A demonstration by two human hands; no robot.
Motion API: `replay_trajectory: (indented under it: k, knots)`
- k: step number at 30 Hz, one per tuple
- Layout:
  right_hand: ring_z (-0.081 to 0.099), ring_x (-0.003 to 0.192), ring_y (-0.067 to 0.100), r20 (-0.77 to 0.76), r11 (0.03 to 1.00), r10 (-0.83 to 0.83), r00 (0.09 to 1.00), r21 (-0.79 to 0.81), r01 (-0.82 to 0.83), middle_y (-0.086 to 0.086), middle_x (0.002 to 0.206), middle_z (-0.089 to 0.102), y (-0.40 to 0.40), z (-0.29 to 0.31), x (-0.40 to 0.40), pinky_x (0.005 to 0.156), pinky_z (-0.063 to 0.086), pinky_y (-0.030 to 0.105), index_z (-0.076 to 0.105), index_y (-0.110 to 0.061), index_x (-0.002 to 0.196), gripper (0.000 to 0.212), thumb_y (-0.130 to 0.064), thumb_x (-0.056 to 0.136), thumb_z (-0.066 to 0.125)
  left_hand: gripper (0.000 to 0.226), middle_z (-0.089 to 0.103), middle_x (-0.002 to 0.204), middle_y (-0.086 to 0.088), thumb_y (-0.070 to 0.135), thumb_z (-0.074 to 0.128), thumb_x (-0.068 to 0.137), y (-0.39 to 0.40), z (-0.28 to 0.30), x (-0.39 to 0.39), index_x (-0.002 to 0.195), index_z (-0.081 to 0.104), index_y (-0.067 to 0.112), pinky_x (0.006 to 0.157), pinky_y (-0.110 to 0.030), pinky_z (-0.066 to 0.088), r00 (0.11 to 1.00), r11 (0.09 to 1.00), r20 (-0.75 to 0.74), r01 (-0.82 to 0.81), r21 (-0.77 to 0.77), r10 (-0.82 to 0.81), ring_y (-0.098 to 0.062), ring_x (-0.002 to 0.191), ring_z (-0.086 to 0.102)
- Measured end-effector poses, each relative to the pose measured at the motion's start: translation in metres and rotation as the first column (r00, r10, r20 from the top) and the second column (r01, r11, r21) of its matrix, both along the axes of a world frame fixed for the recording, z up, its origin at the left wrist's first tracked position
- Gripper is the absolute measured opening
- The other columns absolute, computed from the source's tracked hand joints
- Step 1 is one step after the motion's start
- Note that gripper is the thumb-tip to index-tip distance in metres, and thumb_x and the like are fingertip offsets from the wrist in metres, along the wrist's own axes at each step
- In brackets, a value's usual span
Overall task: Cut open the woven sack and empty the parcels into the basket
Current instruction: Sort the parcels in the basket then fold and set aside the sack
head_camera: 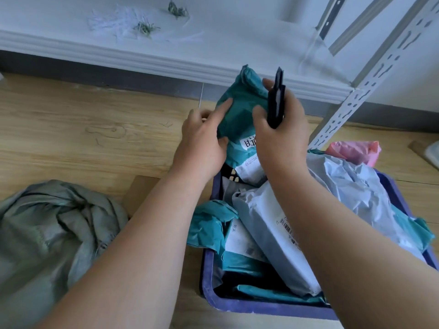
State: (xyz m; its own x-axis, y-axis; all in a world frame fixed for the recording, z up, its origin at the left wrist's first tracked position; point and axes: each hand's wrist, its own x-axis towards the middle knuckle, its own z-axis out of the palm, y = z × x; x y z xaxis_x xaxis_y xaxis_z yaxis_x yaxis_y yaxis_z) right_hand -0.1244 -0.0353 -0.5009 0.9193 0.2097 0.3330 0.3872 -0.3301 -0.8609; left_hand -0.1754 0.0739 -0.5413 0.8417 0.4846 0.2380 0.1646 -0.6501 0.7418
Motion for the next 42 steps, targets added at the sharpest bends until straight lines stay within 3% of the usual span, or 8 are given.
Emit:
replay_trajectory:
  k: [3,8,12,18,22,27,34,42]
  knots:
    - [0.049,0.12,0.004,0.106,0.979,0.047,0.993,-0.204,-0.024,-0.011,0.134,0.053,0.004,0.001,0.009,0.097,0.038,0.018,0.058,-0.025,0.127,0.038,-0.026,0.088,0.06,0.058,0.048,0.126,0.004,0.012,0.063,0.089,-0.006,0.005,0.001,0.139,0.043,0.034,0.099,-0.025,0.045,0.986,0.971,0.16,0.077,-0.228,-0.041,-0.01,0.114,0.054]
    - [0.051,0.089,0.001,0.083,0.987,0.032,0.996,-0.157,-0.018,-0.009,0.113,0.055,0.011,0.01,0.009,0.073,0.038,0.004,0.067,-0.02,0.103,0.021,-0.03,0.085,0.067,0.035,0.067,0.097,0.014,0.0,0.066,0.083,-0.007,0.014,-0.001,0.106,0.064,0.026,0.081,-0.027,0.057,0.942,0.902,0.289,-0.03,-0.432,0.17,-0.003,0.085,0.066]
    - [0.064,0.092,0.013,0.011,0.999,0.024,1.0,0.026,-0.024,-0.007,0.101,0.062,0.014,0.005,0.011,0.082,0.056,0.037,0.065,-0.027,0.091,0.011,-0.033,0.081,0.067,0.036,0.07,0.097,0.011,-0.003,0.062,0.083,-0.005,0.018,0.0,0.105,0.07,0.024,0.082,-0.023,0.055,0.902,0.957,0.406,-0.024,-0.288,0.145,-0.005,0.088,0.067]
    - [0.066,0.086,0.021,-0.028,0.97,0.095,0.995,-0.222,-0.099,-0.005,0.1,0.067,0.032,-0.001,0.014,0.077,0.056,0.044,0.063,-0.024,0.103,0.021,-0.035,0.085,0.064,0.063,0.064,0.123,0.005,-0.006,0.046,0.091,0.011,-0.013,-0.01,0.136,0.05,0.037,0.096,-0.021,0.049,0.972,0.936,0.23,0.034,-0.349,0.051,-0.002,0.107,0.062]
    - [0.067,0.094,0.023,-0.055,0.973,0.169,0.984,-0.148,-0.175,-0.006,0.112,0.067,0.05,-0.001,0.0,0.081,0.055,0.041,0.065,-0.022,0.106,0.024,-0.029,0.084,0.061,0.054,0.068,0.105,0.012,0.001,0.046,0.096,0.057,-0.012,-0.034,0.141,0.041,0.03,0.086,-0.024,0.053,0.912,0.813,0.2,-0.199,-0.548,0.358,0.0,0.096,0.066]
    - [0.056,0.116,0.02,0.13,0.766,0.264,0.956,-0.63,-0.126,-0.017,0.151,0.031,0.06,-0.017,-0.006,0.078,0.05,0.034,0.053,-0.024,0.132,0.04,-0.025,0.092,0.058,0.037,0.067,0.103,0.012,0.005,0.046,0.096,0.088,-0.04,-0.055,0.124,0.058,0.024,0.093,-0.035,0.053,0.871,0.691,0.008,-0.384,-0.613,0.491,-0.006,0.099,0.064]
    - [0.064,0.102,0.025,0.261,0.834,0.273,0.926,-0.544,-0.092,-0.014,0.15,0.037,0.103,-0.021,-0.043,0.067,0.052,0.034,0.057,-0.028,0.123,0.035,-0.017,0.09,0.058,0.032,0.059,0.13,-0.002,0.014,0.047,0.096,0.118,-0.114,-0.074,0.124,0.061,0.02,0.101,-0.038,0.047,0.873,0.729,-0.359,-0.477,-0.492,0.329,-0.022,0.117,0.056]
    - [0.068,0.076,0.027,-0.352,0.742,0.236,0.906,-0.537,-0.402,0.005,0.09,0.066,0.125,-0.098,-0.081,0.068,0.058,0.039,0.06,-0.021,0.109,0.023,-0.022,0.087,0.054,0.072,0.035,0.152,-0.006,0.025,0.064,0.091,0.139,-0.194,-0.083,0.15,0.024,0.017,0.104,-0.036,0.04,0.735,0.83,-0.646,-0.481,-0.283,0.206,-0.026,0.137,0.038]
